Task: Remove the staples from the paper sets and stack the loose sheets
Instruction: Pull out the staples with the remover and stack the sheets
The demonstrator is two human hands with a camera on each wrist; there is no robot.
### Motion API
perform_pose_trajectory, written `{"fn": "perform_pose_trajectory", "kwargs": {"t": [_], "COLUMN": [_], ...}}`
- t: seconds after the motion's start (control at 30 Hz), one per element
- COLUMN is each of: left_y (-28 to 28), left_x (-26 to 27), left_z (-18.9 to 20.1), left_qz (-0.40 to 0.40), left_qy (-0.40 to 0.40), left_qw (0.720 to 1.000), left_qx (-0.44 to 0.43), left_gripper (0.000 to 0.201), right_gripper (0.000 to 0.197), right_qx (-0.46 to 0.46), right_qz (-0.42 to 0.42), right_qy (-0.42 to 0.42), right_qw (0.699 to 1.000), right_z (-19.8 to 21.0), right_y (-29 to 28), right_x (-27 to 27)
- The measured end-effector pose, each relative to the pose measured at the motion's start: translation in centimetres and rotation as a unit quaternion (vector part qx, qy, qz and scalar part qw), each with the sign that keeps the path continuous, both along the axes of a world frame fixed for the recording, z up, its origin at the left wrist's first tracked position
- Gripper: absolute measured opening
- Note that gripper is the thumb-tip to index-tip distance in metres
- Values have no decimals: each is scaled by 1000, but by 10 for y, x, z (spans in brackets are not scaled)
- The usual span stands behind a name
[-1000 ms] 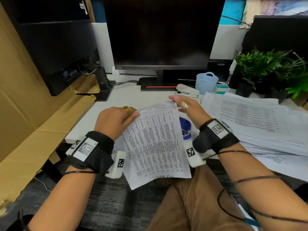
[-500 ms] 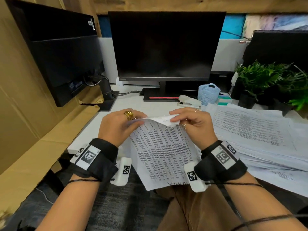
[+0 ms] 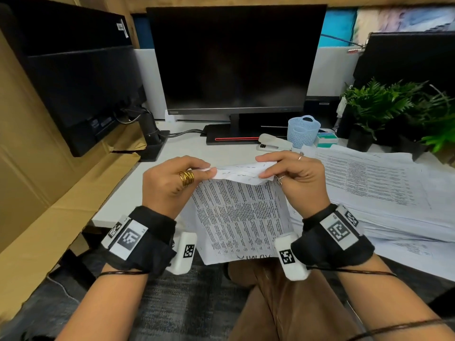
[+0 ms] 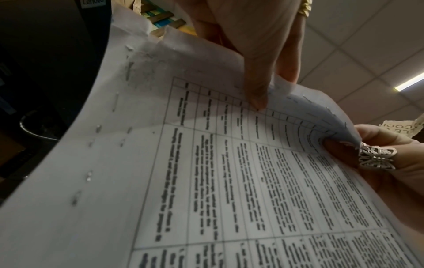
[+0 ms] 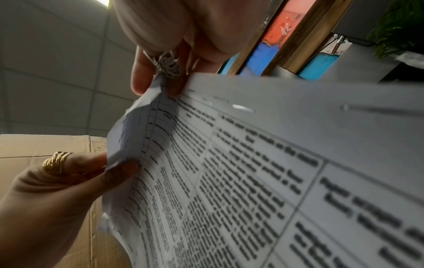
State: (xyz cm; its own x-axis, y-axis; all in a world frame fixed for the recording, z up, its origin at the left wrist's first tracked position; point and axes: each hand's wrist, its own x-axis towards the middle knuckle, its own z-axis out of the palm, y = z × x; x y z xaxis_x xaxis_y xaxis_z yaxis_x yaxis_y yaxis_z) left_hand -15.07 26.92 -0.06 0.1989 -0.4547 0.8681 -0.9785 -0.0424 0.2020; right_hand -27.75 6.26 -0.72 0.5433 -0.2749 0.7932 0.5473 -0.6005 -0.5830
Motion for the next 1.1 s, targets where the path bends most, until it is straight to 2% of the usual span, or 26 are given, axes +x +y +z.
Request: {"fn": "perform_pose_trajectory", "kwargs": {"t": [0.23,0.3,0.37,0.43,0.47,0.5,0.57,0.63,0.7,0.77,0.8,0.87,0.97,1.03,1.1], "left_y": [-8,-11,-17,-26,-34,-45,-72,-105,-137,-168,-183,-211,-244,-260,-271], "left_x": [-7,-6,-7,-7,-12,-19,-36,-56,-79,-101,-111,-129,-150,-159,-164], "left_z": [2,5,5,-2,-5,-8,-11,-9,-3,1,1,-3,-23,-43,-63], "left_qz": [-10,35,111,121,106,88,39,-12,-61,-104,-121,-143,-156,-168,-128], "left_qy": [-44,-24,51,69,58,46,41,63,80,83,87,98,131,128,79], "left_qw": [999,997,982,975,977,979,978,980,980,976,973,967,949,938,928], "left_qx": [5,63,142,170,173,179,199,189,173,172,175,186,240,276,341], "left_gripper": [17,34,49,30,21,21,23,13,12,14,13,17,45,62,71], "right_gripper": [42,53,63,55,47,40,37,31,24,30,33,43,49,42,34], "right_qx": [19,69,120,139,125,86,-61,-204,-278,-291,-282,-244,-209,-203,-194], "right_qz": [9,19,8,-30,-63,-112,-242,-348,-386,-382,-380,-390,-423,-443,-468], "right_qy": [8,15,26,57,89,129,196,270,366,440,460,460,443,459,482], "right_qw": [1000,997,992,988,986,982,948,874,800,758,751,759,762,743,715], "right_z": [-1,0,4,11,14,17,21,32,41,37,31,14,-11,-26,-36], "right_y": [-8,-18,-33,-49,-57,-64,-75,-74,-72,-82,-91,-112,-137,-149,-160], "right_x": [-9,-15,-28,-44,-55,-66,-92,-123,-153,-178,-191,-219,-256,-279,-302]}}
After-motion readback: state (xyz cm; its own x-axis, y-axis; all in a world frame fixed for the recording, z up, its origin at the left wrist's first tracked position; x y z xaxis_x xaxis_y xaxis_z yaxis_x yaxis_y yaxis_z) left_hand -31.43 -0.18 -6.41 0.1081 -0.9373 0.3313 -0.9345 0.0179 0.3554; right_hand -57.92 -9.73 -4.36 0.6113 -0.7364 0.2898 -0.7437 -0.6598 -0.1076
